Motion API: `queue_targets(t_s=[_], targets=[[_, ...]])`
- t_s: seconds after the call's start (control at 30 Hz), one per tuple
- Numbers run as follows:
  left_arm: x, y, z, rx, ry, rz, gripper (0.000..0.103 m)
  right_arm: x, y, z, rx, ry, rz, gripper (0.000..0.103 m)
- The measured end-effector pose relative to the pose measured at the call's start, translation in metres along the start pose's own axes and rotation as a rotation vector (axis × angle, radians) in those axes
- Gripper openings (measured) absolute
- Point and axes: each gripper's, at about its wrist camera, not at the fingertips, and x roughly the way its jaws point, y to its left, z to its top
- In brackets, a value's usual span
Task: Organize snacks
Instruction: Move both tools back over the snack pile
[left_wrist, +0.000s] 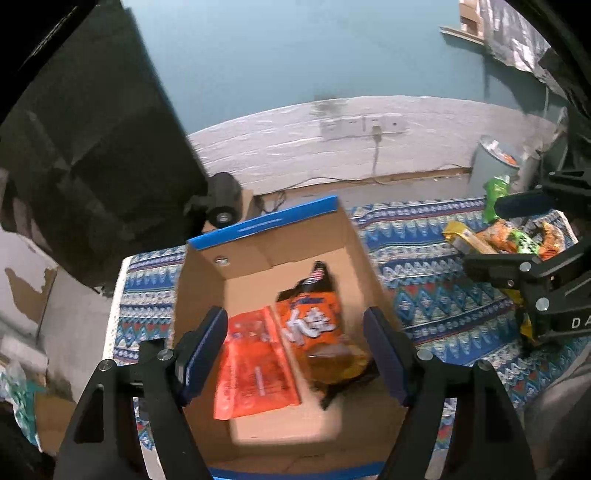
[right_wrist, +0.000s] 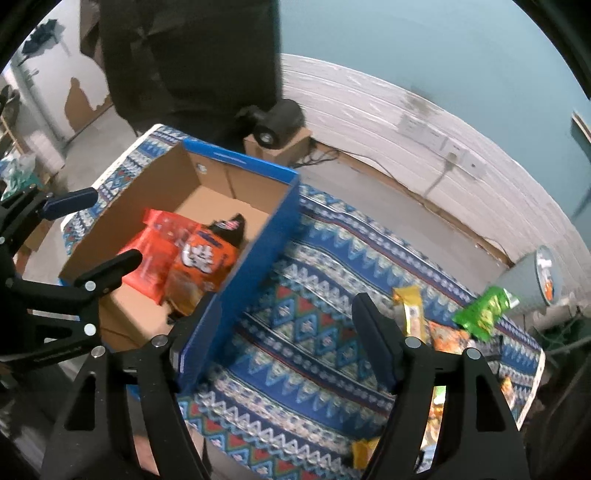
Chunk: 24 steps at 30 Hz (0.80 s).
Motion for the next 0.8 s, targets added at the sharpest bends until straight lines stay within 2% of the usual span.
queue_targets(t_s=[0.23,0.8], targets=[[0.002,-0.033,0.012,0.022,0.028,-0.068,0.077,-0.014,-0.034,-0.024,0.055,-0.002,-0.024,0.074],[0.0,-0.109,0.028,0.124,0.049,-0.095,0.078,-0.044,-0.109,-0.078,0.199,-0.022,-0.092,0.077]])
